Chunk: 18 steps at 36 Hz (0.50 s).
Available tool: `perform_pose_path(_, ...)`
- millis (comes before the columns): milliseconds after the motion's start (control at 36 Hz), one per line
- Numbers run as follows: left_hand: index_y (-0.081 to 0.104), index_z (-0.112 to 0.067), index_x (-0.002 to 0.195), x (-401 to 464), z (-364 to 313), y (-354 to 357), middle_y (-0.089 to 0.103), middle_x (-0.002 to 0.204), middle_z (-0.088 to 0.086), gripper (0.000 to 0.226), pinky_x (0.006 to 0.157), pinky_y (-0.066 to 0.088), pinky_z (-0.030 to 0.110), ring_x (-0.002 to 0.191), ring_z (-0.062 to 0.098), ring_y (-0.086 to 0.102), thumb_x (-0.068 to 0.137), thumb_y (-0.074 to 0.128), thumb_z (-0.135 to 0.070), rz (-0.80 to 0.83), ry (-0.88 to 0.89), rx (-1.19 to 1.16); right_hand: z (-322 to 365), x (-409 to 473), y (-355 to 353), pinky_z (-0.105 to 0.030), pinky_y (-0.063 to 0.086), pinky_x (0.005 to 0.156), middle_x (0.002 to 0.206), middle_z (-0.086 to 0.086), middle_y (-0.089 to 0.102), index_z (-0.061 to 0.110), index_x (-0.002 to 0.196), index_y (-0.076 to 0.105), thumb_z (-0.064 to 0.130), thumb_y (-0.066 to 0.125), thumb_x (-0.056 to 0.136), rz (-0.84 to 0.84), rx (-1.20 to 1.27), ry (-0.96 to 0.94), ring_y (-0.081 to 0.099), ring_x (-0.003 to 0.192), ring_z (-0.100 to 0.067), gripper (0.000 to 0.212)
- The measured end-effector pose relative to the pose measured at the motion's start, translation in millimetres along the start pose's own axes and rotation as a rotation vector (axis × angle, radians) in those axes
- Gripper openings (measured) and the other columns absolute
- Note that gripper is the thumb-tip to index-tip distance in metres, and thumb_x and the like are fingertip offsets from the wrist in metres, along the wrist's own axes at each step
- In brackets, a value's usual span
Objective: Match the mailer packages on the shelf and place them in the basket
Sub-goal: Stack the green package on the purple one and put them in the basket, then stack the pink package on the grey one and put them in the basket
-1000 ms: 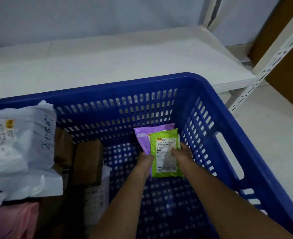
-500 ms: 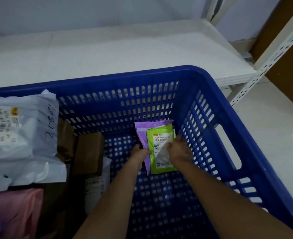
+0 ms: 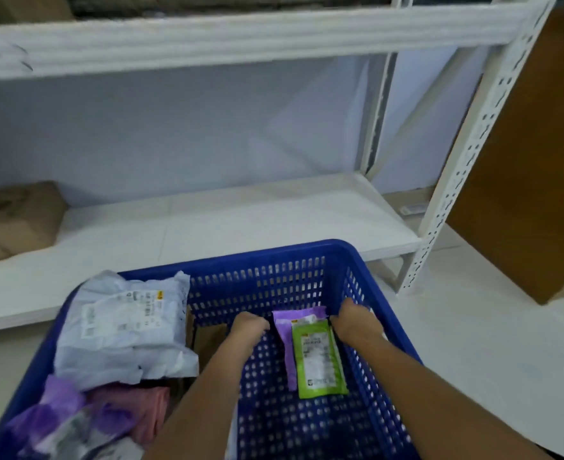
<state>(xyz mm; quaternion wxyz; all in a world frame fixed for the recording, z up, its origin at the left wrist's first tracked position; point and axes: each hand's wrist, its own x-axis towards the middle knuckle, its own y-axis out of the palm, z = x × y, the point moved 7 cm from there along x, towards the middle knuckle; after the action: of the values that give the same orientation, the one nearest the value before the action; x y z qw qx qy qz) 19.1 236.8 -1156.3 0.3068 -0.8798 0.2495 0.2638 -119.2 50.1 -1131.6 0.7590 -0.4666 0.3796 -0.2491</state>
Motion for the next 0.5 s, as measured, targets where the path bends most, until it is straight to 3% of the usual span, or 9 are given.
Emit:
perform_pose_path(56, 0.047, -0.006, 0.07, -33.4, -18.8, -26.6, 0.041, 0.058, 0.009, 0.023, 0.052, 0.036, 0.029, 0.052, 0.019, 0.041, 0.091, 0.056, -0.002, -0.02, 0.027, 0.024, 7.2, -21.7, -32.1, -0.036, 0.049, 0.081, 0.124, -0.014, 0.06, 0.007, 0.131, 0.044, 0.026, 0.047, 0.098, -0.029, -0.004, -0.028, 0.059, 0.11, -0.031, 0.038)
perform_pose_path(111, 0.059, 0.005, 0.093, -59.1, -36.1, -46.8, 0.054, 0.071, 0.013, 0.007, 0.064, 0.047, 0.031, 0.067, 0.022, 0.055, 0.092, 0.056, -0.002, -0.03, 0.055, 0.042, 15.5, -39.4, -59.9, -0.035, 0.049, 0.077, 0.117, -0.012, 0.062, 0.009, 0.123, 0.051, 0.027, 0.047, 0.098, -0.052, -0.011, -0.063, 0.061, 0.104, -0.029, 0.032)
perform_pose_path(167, 0.059, 0.01, 0.111, -83.7, -53.5, -66.7, 0.063, 0.088, 0.016, 0.023, 0.071, 0.051, 0.032, 0.081, 0.024, 0.061, 0.092, 0.056, -0.003, -0.044, 0.099, 0.049, 24.4, -60.5, -89.9, -0.032, 0.047, 0.072, 0.112, -0.01, 0.065, 0.01, 0.11, 0.057, 0.023, 0.047, 0.097, -0.077, -0.016, -0.095, 0.062, 0.1, -0.027, 0.022)
perform_pose_path(250, 0.058, 0.002, 0.104, -119.5, -79.1, -87.7, 0.066, 0.097, 0.018, 0.013, 0.062, 0.048, 0.029, 0.077, 0.023, 0.061, 0.097, 0.05, -0.005, -0.05, 0.178, 0.111, 37.6, -86.0, -121.9, -0.031, 0.048, 0.075, 0.112, -0.009, 0.065, 0.013, 0.101, 0.058, 0.018, 0.045, 0.095, -0.09, -0.032, -0.143, 0.062, 0.101, -0.026, 0.015)
perform_pose_path(333, 0.056, 0.003, 0.092, -150.6, -108.5, -111.4, 0.065, 0.086, 0.018, 0.01, 0.053, 0.043, 0.026, 0.062, 0.021, 0.056, 0.096, 0.047, -0.001, -0.071, 0.276, 0.148, 58.7, -107.0, -148.0, -0.031, 0.047, 0.076, 0.109, -0.009, 0.065, 0.012, 0.1, 0.059, 0.018, 0.046, 0.094, -0.092, -0.049, -0.209, 0.062, 0.099, -0.026, 0.015)
perform_pose_path(444, 0.062, 0.002, 0.09, -170.2, -144.9, -139.4, 0.072, 0.09, 0.022, 0.016, 0.067, 0.053, 0.033, 0.072, 0.027, 0.068, 0.09, 0.047, -0.001, -0.149, 0.426, 0.293, 94.6, -120.2, -165.0, -0.03, 0.047, 0.068, 0.085, -0.005, 0.058, 0.012, 0.079, 0.056, 0.022, 0.049, 0.094, -0.14, -0.085, -0.299, 0.055, 0.078, -0.023, 0.02)
perform_pose_path(500, 0.062, -0.002, 0.091, -171.2, -158.8, -145.1, 0.073, 0.087, 0.017, 0.019, 0.078, 0.057, 0.037, 0.079, 0.029, 0.071, 0.088, 0.044, -0.005, -0.17, 0.481, 0.365, 110.1, -118.2, -168.4, -0.03, 0.048, 0.067, 0.089, -0.007, 0.065, 0.009, 0.087, 0.065, 0.025, 0.051, 0.094, -0.143, -0.08, -0.324, 0.056, 0.076, -0.022, 0.022)
